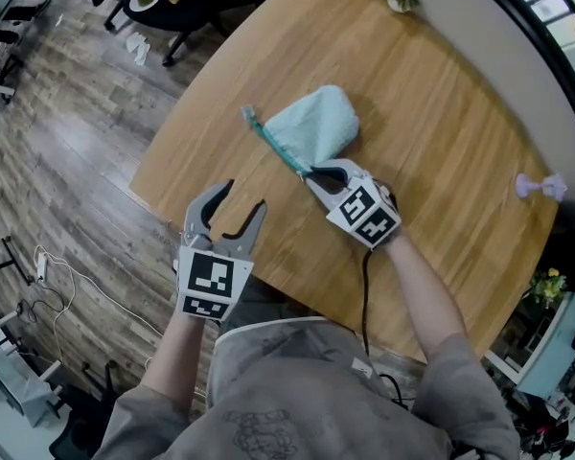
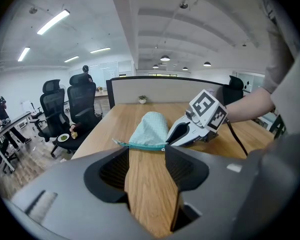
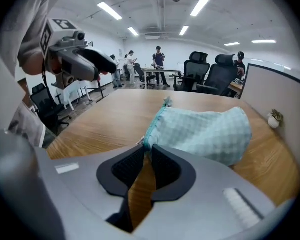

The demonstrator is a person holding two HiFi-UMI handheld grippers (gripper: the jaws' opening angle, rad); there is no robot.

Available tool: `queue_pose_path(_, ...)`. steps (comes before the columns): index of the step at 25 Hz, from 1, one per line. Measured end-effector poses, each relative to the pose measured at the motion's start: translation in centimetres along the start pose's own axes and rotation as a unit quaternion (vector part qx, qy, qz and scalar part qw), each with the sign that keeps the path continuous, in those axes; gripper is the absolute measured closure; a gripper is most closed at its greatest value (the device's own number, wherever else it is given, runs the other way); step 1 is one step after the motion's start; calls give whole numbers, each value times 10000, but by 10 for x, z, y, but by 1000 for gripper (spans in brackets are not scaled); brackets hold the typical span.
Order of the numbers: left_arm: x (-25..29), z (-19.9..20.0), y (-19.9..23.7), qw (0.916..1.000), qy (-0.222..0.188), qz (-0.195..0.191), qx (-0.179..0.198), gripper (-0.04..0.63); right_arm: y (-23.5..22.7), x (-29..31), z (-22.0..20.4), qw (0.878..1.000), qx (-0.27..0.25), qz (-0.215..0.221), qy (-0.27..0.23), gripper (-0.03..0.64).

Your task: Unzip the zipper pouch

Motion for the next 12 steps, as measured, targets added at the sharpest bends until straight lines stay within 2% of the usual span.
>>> queue_pose_path(6, -21, 13, 4, 9999, -92, 71, -39, 370, 18, -34, 30, 9965, 668, -55, -501, 560)
queue_pose_path(12, -57, 41, 7, 9993, -328, 193, -46, 370, 42, -92, 67, 9920, 827, -323, -894, 560)
Point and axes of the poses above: the fingertips, and each gripper's own axes: x forward along the fingers, y to its left, z out of its top, the point moved 6 cm from there along -x, backward along the fingers
